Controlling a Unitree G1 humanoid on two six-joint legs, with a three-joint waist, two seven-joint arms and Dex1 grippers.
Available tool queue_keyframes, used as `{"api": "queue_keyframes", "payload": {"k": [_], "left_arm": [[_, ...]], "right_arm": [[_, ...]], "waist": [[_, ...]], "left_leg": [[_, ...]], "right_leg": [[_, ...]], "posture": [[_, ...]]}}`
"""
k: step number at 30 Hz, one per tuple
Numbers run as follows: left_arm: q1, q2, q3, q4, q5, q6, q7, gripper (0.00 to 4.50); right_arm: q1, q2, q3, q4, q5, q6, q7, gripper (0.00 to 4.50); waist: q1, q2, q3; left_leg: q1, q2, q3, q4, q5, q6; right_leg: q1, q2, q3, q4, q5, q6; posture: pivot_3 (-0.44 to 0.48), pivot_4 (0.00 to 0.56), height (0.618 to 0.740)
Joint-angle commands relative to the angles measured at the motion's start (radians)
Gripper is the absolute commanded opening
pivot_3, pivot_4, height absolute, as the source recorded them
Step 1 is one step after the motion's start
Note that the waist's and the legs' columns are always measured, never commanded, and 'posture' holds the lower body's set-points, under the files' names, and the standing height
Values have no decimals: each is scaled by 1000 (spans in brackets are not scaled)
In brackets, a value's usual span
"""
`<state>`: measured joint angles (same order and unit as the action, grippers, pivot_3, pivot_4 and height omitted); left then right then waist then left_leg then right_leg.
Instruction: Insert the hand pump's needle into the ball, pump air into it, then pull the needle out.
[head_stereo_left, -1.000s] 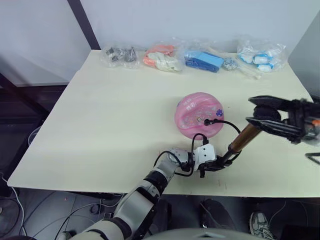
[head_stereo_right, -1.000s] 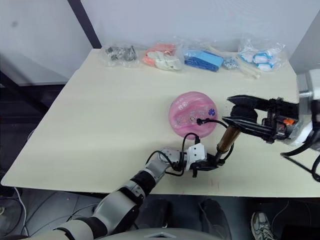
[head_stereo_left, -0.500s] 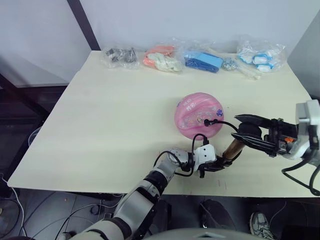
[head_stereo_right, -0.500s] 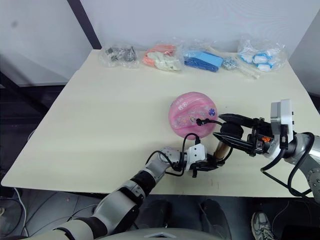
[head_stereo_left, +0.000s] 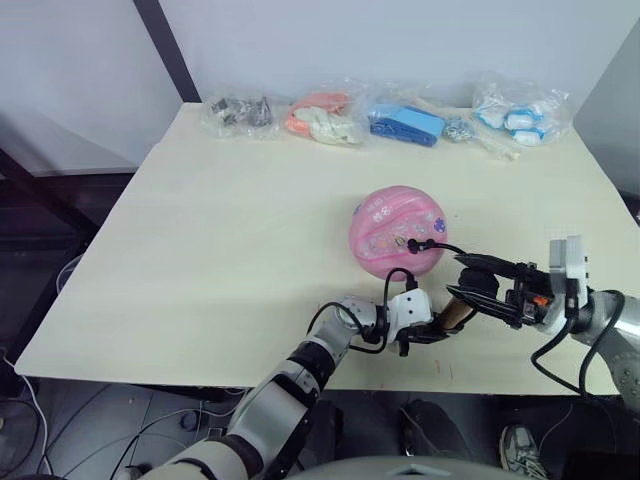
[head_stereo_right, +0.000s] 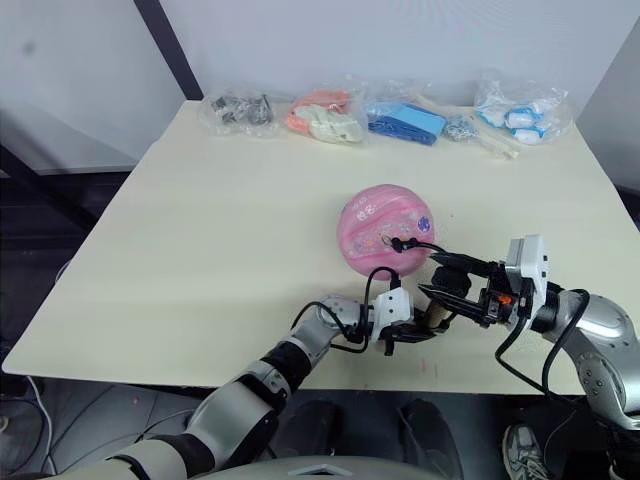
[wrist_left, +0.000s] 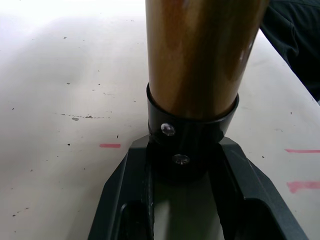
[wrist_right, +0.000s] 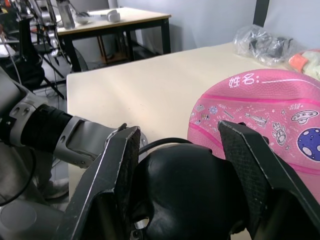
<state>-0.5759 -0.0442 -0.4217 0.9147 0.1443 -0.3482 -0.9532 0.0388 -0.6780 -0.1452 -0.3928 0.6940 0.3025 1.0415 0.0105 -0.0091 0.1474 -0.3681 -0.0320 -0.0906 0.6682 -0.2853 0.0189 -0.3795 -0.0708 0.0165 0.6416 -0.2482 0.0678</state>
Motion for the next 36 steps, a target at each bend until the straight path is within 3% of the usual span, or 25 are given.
{"api": "queue_keyframes", "payload": {"k": [1,11,20,27,36], "left_arm": [[20,7,12,37,2,33,18,1073],[18,4,12,46,4,26,22,1073],[13,9,11,60,3,17,18,1073],[12,4,9,68,6,10,21,1073],[16,9,8,66,7,6,18,1073]], "right_arm": [[33,-9,32,-20,14,46,18,2022],[-31,-108,-118,-114,138,106,13,2022],[-182,-288,-308,-144,407,310,-36,2022],[-256,-368,-357,-117,484,394,-51,2022],[-252,-354,-337,-131,519,445,-87,2022]], "waist": [[0,0,0],[2,0,2],[3,0,5],[3,0,5],[3,0,5]], "left_leg": [[0,0,0,0,0,0],[-1,0,0,0,0,0],[-3,1,-1,0,0,0],[-5,1,-1,0,0,0],[-8,1,-1,1,0,0]], "right_leg": [[0,0,0,0,0,0],[-1,-1,0,0,0,0],[-1,-1,-1,-1,0,0],[-3,-1,-1,-1,0,0],[-5,-1,-1,0,0,0]], "posture": [[0,150,736],[0,150,736],[0,150,736],[0,150,736],[0,150,736]]}}
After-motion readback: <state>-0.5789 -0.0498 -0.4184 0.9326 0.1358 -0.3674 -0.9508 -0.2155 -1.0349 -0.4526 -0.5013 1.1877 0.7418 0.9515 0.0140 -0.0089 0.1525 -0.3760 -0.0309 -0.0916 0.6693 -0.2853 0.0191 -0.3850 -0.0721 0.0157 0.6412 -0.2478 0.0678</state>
